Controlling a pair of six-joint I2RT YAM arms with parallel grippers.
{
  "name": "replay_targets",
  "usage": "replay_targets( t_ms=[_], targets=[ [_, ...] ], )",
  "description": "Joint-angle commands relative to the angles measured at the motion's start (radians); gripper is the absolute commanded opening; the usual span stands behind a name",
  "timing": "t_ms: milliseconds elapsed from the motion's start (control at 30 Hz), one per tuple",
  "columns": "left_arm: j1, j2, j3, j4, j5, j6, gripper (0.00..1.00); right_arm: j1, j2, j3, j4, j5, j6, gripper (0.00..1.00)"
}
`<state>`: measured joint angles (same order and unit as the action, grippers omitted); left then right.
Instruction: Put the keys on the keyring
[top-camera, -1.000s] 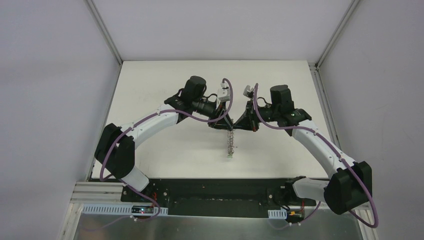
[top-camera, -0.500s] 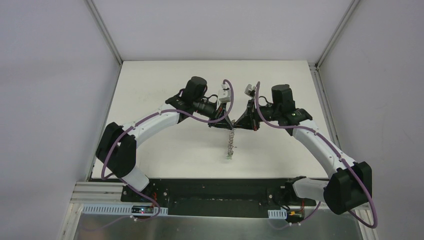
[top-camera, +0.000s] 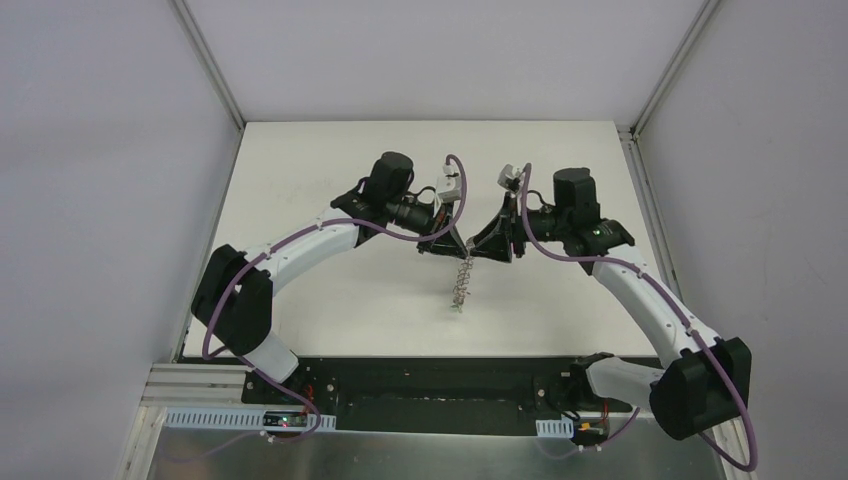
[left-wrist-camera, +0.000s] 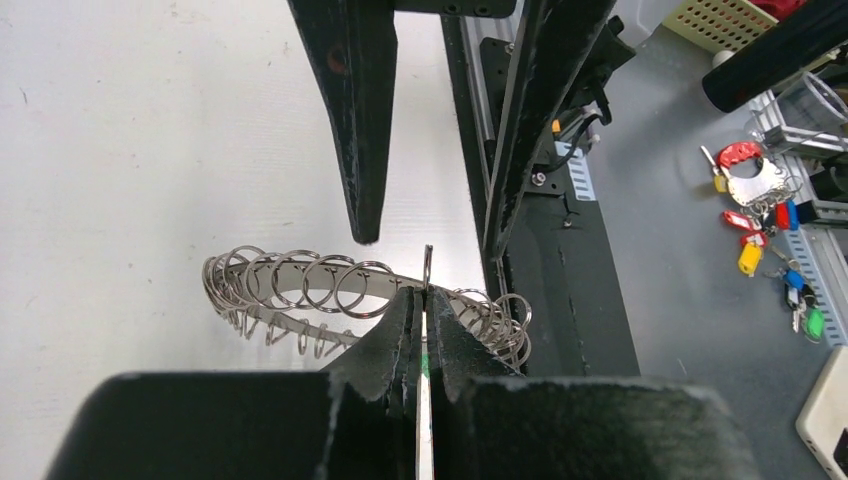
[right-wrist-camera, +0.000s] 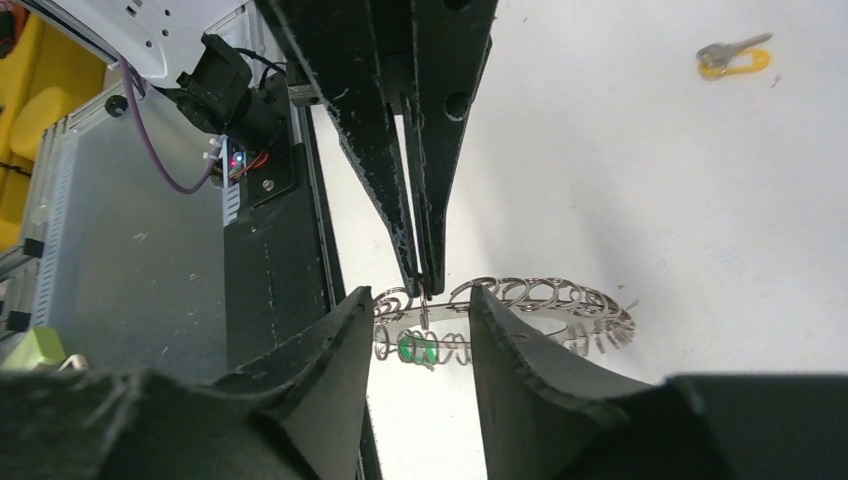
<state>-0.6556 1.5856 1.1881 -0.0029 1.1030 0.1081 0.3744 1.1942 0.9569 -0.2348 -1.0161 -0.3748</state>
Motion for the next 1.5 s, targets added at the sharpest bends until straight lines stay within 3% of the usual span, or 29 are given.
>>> replay_targets(
  t_ms=[0,167,467,667,1167,1467],
  targets=[
    [-0.006,-0.069,-0.022,0.195,0.079,-0.162,0.00,-0.025,-0.083,0.024,-0.008,-0.024,-0.062,0.44],
    [-0.003,-0.090,-0.069,0.421,0.080,-0.380,0.00,-0.028,-0.114,0.040,-0.079,-0.032,-0.125,0.48],
    [-0.003,-0.072,-0.133,0.715,0.020,-0.642,0.00,-0.050,-0.120,0.057,-0.070,-0.087,-0.089,0.41],
    [-0.002,-0.066,-0.144,0.750,0.015,-0.673,0.00,-0.067,-0.125,0.055,-0.051,-0.095,-0.069,0.26],
    [-0.001,-0.053,-0.144,0.707,0.029,-0.634,0.00,-0.075,-0.110,0.080,-0.035,-0.083,-0.044,0.29],
    [-0.002,-0.043,-0.130,0.702,0.031,-0.640,0.00,-0.074,-0.089,0.067,0.001,-0.114,-0.012,0.22]
  ],
)
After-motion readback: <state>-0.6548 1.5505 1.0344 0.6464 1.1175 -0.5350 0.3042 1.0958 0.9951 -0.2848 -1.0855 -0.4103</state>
